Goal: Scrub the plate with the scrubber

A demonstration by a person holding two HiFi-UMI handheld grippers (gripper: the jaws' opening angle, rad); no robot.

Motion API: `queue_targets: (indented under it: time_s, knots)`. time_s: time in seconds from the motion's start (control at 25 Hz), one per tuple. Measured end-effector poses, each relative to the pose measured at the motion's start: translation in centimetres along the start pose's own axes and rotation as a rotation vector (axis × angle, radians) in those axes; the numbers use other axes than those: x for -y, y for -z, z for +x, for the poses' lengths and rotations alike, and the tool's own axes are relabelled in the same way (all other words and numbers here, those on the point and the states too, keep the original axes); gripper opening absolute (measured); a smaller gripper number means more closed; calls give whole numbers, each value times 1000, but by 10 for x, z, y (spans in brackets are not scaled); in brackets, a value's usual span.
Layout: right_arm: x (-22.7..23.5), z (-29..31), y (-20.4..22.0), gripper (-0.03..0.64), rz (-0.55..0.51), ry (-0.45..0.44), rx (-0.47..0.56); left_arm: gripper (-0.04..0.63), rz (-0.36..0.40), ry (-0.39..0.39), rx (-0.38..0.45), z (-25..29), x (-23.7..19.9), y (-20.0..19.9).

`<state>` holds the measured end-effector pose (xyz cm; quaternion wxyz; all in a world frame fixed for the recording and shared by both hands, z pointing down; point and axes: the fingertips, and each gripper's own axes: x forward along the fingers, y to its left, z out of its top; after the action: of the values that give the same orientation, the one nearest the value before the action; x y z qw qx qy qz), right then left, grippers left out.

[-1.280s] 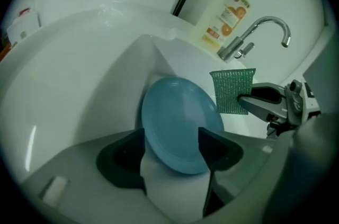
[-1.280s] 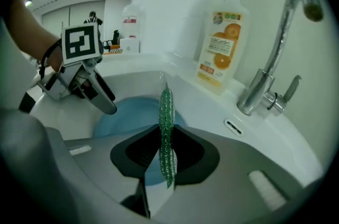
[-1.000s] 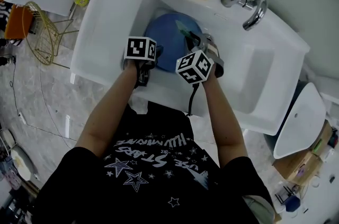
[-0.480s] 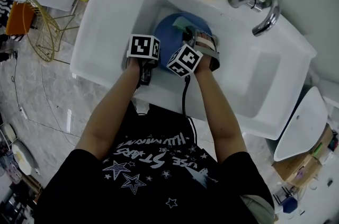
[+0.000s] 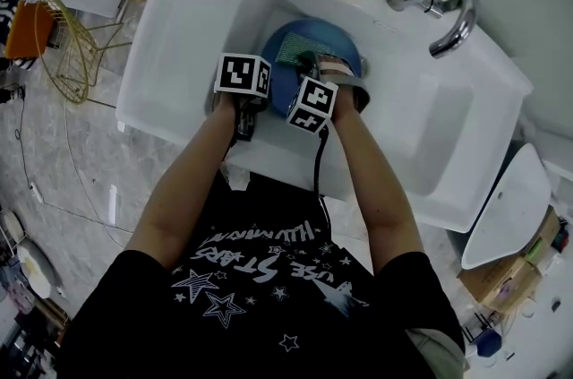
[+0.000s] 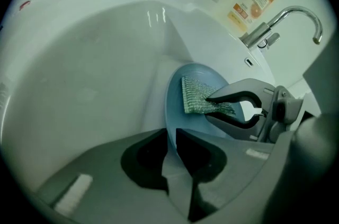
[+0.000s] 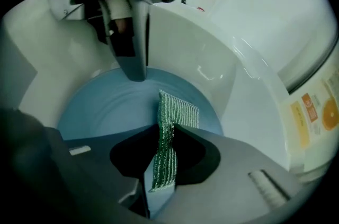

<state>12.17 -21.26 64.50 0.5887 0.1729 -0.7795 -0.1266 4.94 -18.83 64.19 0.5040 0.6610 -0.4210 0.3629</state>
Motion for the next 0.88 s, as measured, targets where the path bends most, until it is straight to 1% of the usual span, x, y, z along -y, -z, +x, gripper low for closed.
queue_targets:
  time_s: [0.12,0.32,0.48,0.68,0.88]
  knots:
    - [-17,-6,-2,118,-112,-45,20,57,2,13,-2,-1,1,1]
    - [-47,-23,-4,120,-239,-133,67,54,6,22,3,-2,2,0]
    - [-68,-35,1,120,-266,-186,92,44,-10,33,17,-1,2,-2]
    - [-87,-51,12,120,-344,-229,98,23,-80,54,48,1,0,-6]
    - [-98,-65,32,120,-395,-260,80,21,-90,64,55,1,2,-7]
